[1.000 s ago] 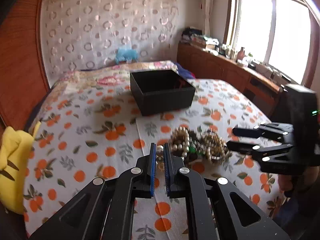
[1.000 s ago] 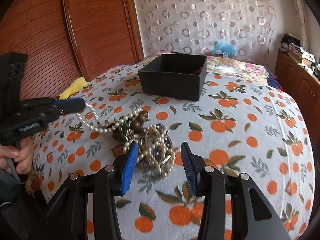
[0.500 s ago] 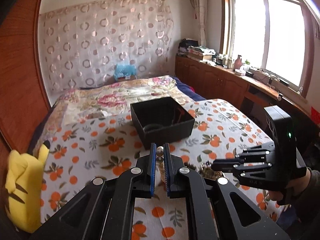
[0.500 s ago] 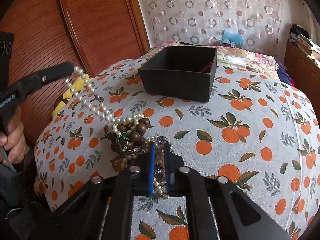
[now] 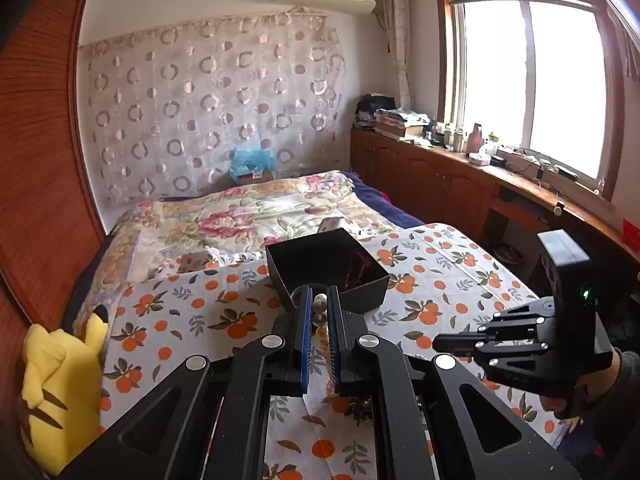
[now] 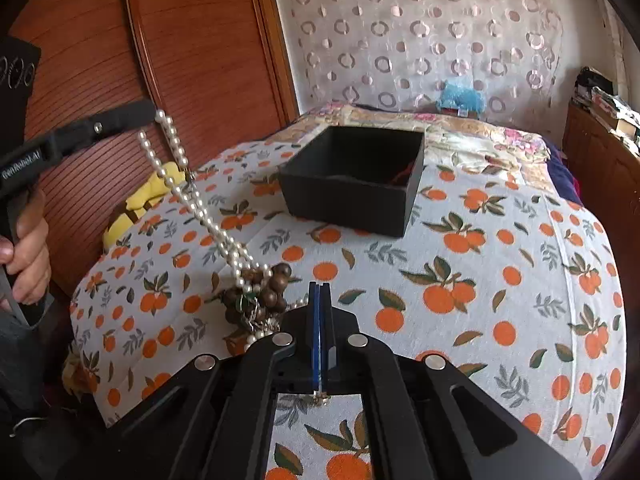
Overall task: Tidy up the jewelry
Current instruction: 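Grasp a pearl necklace with the left tool while the right tool grasps another pearl strand, then lift the pearl strands and carry both tools over the black box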
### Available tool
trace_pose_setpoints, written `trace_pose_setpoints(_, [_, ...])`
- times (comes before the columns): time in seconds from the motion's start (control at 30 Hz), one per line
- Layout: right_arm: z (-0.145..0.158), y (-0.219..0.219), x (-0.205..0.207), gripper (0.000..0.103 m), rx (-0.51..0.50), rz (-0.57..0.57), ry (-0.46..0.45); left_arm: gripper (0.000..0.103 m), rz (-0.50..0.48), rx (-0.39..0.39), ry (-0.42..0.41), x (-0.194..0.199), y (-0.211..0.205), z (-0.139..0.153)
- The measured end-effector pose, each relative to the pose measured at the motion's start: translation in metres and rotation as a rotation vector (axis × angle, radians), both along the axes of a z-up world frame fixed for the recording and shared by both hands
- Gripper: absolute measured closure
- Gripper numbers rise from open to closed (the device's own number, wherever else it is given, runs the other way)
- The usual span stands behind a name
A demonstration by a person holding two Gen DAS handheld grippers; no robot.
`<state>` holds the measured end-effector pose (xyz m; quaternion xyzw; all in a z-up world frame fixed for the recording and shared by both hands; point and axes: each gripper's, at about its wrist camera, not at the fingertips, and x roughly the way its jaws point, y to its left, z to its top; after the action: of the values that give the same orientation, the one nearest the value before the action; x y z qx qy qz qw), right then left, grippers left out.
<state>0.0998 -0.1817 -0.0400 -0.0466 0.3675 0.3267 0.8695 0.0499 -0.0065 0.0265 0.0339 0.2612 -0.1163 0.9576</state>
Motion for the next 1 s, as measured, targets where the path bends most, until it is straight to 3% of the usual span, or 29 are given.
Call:
trace_pose_setpoints(0.07, [-0.005, 0.002, 0.0, 0.095, -0.024, -0.008, 0.0, 0.097, -0.001, -0.001, 0.003, 0.0, 0.0, 0.0])
trace_pose_setpoints(0.17, [-0.014, 0.005, 0.001, 0.063, -0.027, -0.003, 0.013, 0.097, -0.004, 0.0, 0.01, 0.0, -0.002, -0.002])
trace_pose_setpoints(0.27, [-0.022, 0.008, 0.003, 0.066, -0.03, 0.007, 0.042, 0.097, -0.003, 0.003, 0.007, 0.0, -0.003, -0.002])
trace_pose_setpoints(0.33, [-0.026, 0.008, 0.004, 0.08, -0.026, 0.011, 0.061, 0.097, -0.001, 0.004, 0.005, 0.0, -0.003, -0.002])
trace_pose_setpoints(0.4, [-0.028, 0.006, 0.005, 0.084, -0.015, 0.017, 0.075, 0.097, 0.0, 0.007, 0.0, 0.001, -0.003, -0.001])
trace_pose_setpoints(0.43, [-0.027, 0.005, 0.005, 0.097, -0.012, 0.016, 0.073, 0.097, 0.0, 0.008, -0.002, 0.001, -0.003, 0.0])
trace_pose_setpoints(0.7, [0.005, -0.001, 0.001, 0.098, 0.028, 0.018, -0.001, 0.097, -0.005, 0.015, -0.043, 0.002, -0.007, 0.02])
trace_pose_setpoints(1.0, [0.062, -0.001, -0.004, 0.098, 0.052, 0.031, -0.125, 0.097, -0.019, 0.016, -0.099, 0.007, -0.015, 0.052])
